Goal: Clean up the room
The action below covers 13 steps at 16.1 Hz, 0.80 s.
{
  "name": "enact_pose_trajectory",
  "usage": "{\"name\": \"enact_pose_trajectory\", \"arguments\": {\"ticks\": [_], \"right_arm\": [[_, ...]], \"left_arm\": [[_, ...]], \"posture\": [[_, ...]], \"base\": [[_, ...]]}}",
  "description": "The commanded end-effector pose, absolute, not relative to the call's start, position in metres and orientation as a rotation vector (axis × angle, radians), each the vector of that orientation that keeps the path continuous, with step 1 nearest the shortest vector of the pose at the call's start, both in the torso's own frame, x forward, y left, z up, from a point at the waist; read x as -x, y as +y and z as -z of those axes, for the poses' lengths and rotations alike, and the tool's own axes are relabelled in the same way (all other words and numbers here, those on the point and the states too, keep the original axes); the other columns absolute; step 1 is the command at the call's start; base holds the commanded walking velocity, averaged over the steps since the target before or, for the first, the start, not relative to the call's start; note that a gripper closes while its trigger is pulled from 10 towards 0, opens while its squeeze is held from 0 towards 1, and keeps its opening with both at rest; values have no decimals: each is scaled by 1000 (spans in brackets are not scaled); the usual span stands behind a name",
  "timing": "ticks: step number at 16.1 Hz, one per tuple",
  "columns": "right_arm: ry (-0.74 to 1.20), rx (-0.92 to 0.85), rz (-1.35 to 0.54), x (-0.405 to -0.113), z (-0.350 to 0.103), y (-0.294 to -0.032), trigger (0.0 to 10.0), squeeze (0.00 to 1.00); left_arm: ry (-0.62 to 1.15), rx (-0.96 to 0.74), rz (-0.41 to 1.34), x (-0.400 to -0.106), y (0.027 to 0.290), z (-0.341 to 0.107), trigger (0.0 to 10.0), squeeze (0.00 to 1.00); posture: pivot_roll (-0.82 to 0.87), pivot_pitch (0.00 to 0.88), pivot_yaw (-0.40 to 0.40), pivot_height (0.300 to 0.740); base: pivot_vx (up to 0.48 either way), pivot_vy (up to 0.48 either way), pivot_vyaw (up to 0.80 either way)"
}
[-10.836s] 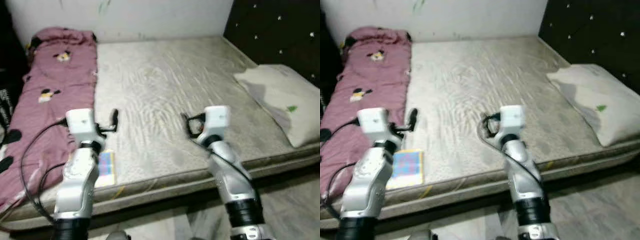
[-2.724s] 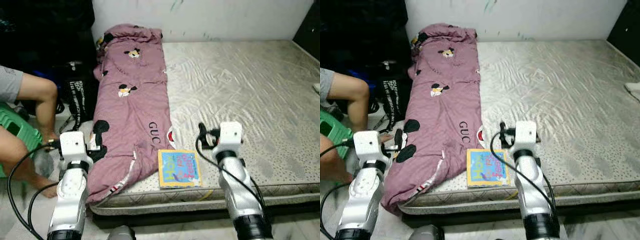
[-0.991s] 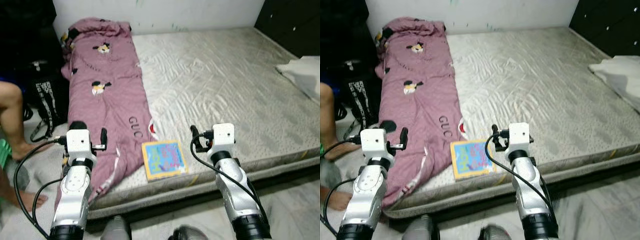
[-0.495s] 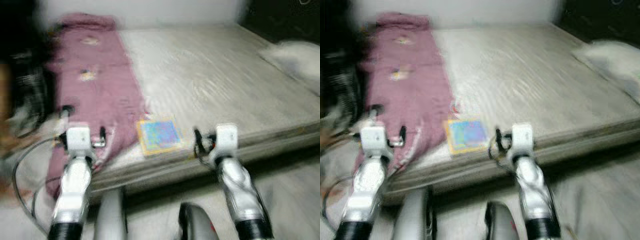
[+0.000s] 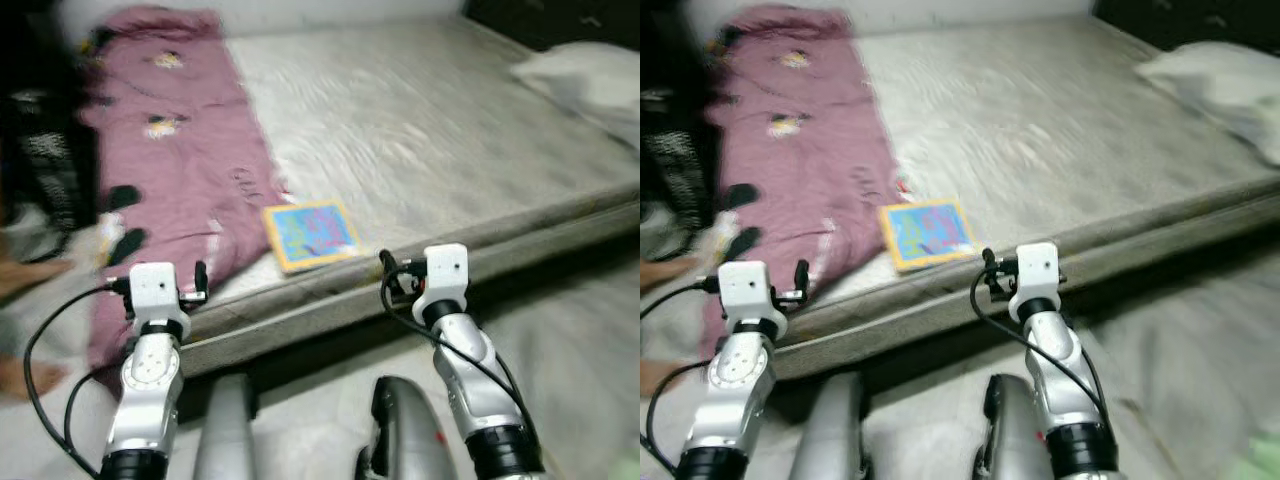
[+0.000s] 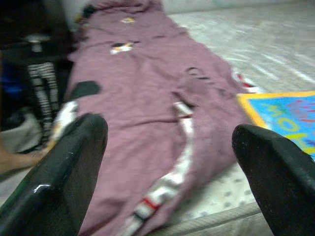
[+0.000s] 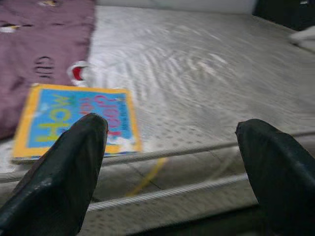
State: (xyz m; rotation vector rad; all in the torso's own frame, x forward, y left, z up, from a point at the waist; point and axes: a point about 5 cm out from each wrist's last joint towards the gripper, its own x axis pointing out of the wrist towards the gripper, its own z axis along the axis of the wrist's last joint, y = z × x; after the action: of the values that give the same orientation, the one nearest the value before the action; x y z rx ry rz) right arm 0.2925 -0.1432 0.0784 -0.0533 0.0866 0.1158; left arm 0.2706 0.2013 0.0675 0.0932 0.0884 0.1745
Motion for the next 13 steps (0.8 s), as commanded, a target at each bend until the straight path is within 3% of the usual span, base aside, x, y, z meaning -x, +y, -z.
{"name": "enact_pose_trajectory", "arguments": {"ticks": [1, 3, 13], "right_arm": [[74, 51, -124, -294, -82, -143, 10000, 0], [74, 52, -125, -294, -82, -143, 10000, 0], [75, 80, -143, -292, -81, -142, 10000, 0]], "left_arm": [[86, -92, -159, -273, 200, -69, 10000, 0], [88, -90, -157, -273, 200, -69, 10000, 0], [95, -37, -130, -271, 198, -66, 10000, 0]], "posture": [[20, 50, -25, 579], [21, 48, -24, 559], [17, 59, -26, 559]], "base": [[0, 0, 0], [0, 0, 0], [0, 0, 0]]}}
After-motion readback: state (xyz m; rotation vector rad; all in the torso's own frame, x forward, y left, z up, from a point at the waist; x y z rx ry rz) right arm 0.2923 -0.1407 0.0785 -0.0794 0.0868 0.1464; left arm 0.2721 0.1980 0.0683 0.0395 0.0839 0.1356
